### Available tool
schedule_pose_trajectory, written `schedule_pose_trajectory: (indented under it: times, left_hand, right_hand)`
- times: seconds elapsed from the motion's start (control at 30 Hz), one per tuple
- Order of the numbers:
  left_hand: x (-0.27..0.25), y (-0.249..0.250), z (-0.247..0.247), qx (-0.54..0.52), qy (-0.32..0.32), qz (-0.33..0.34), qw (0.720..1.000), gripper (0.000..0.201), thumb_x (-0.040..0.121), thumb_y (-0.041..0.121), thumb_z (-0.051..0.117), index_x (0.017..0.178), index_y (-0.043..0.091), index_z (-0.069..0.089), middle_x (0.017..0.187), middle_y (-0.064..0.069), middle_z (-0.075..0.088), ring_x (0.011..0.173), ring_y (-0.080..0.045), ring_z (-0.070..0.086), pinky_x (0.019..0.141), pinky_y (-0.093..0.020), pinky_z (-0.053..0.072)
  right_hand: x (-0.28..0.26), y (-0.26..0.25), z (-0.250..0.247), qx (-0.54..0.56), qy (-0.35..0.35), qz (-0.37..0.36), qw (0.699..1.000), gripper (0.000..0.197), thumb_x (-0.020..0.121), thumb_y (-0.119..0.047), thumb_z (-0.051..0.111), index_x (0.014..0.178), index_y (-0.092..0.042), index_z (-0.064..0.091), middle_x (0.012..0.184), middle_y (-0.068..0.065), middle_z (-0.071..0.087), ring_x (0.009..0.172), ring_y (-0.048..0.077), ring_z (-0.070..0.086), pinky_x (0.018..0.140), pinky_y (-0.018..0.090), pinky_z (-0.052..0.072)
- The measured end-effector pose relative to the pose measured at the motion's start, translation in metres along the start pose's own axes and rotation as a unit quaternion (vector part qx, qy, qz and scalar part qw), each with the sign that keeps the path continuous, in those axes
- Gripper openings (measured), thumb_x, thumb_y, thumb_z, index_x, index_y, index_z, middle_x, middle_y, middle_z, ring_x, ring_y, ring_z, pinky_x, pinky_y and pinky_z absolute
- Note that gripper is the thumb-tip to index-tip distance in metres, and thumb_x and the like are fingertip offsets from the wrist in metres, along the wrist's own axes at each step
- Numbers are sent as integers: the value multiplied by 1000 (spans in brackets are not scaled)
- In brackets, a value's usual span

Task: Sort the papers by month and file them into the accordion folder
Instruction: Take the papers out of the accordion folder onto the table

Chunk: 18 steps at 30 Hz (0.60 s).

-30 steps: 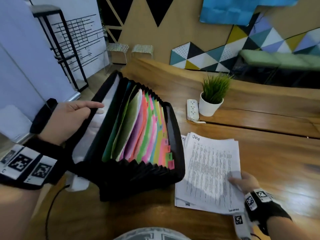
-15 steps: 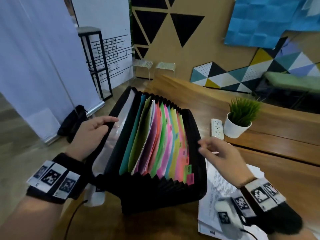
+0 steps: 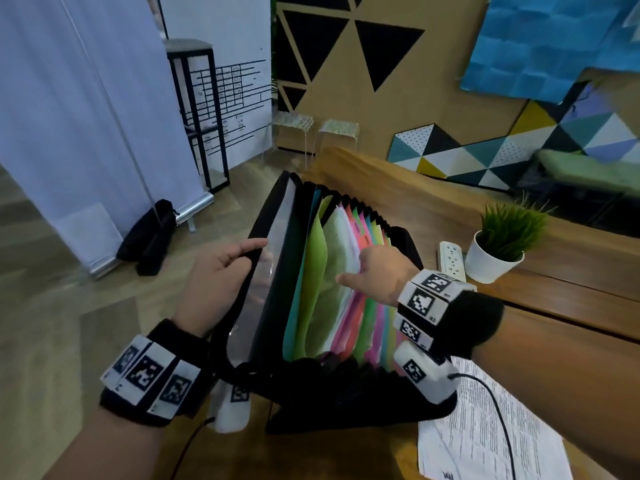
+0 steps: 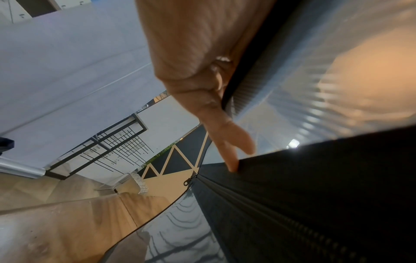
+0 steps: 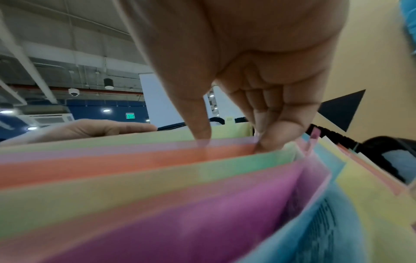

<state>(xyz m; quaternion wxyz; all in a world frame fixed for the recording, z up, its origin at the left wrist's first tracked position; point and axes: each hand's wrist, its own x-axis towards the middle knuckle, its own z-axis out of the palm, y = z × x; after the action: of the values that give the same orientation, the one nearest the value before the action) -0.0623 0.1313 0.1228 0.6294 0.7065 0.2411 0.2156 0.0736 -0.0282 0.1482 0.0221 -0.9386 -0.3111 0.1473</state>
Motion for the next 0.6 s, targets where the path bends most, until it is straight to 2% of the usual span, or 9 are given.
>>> schedule_pose_trajectory:
  times: [0.03,0.1,0.27,0.33,0.4,0.43,0.53,0.57,0.6]
  left_hand:
    - [-1,1,-1,-4,1,-2,1000,41,91,-11,35,110,10,65,90,-6,65,39,-2,55,35,-10,38]
    - [-2,1,-4,-7,9,-3,1000,41,90,-11,36,113,8,65,84,-4,64,34,-1,50,33,-9,36]
    - [-4,2,-6,-16,21,-17,1000,42,89,-12,36,109,9,67,91,8,65,41,-2,58,35,-11,40]
    - [-4,0,-6,-19,17,-20,999,42,89,-11,37,107,11,68,95,5,68,50,-6,64,40,-18,49]
    - [-2,-3,-7,-17,9,-22,1000,43,89,-10,38,106,13,70,97,-2,71,55,-11,67,43,-25,54]
    - [-1,-5,-7,-11,7,-21,1000,43,89,-9,39,105,15,70,96,-4,72,53,-11,66,44,-26,54]
    - [3,-9,-12,40,4,-3,999,43,88,-3,43,101,26,72,89,-7,74,56,-23,60,58,-47,58]
    - [4,-9,-14,52,-1,0,999,42,88,-1,44,99,28,73,89,-7,74,59,-28,59,63,-53,57]
    - [6,-9,-15,58,-5,0,998,41,88,0,45,98,29,73,89,-6,74,60,-30,59,65,-51,58]
  right_hand:
    - [2,-3,0,1,4,19,1000,49,89,-50,49,59,-12,43,54,0,41,46,11,39,43,20,29]
    - [7,-8,0,7,9,48,999,51,88,-47,52,54,-14,35,50,-1,31,40,10,32,39,19,24]
    - [22,-6,6,119,-67,64,989,36,81,-39,65,62,-18,43,64,-2,44,53,9,40,47,18,34]
    - [19,-9,9,109,-94,63,988,17,82,-31,66,77,-16,59,76,-2,56,65,9,52,56,18,44]
    - [14,-12,6,63,-86,64,992,28,85,-24,63,106,-5,64,100,4,65,88,15,63,72,22,51]
    - [13,-9,1,91,-70,72,991,32,86,-21,62,112,-2,62,108,8,65,93,19,64,73,23,51]
    - [-3,7,-22,265,0,90,960,30,87,-11,59,114,1,59,97,11,64,67,21,64,50,24,51]
    - [-10,17,-30,326,20,92,941,28,87,-8,58,113,1,60,90,11,65,61,19,63,50,25,54]
    - [-18,30,-38,372,38,93,923,25,87,-6,58,110,2,62,85,10,66,59,17,64,52,27,56]
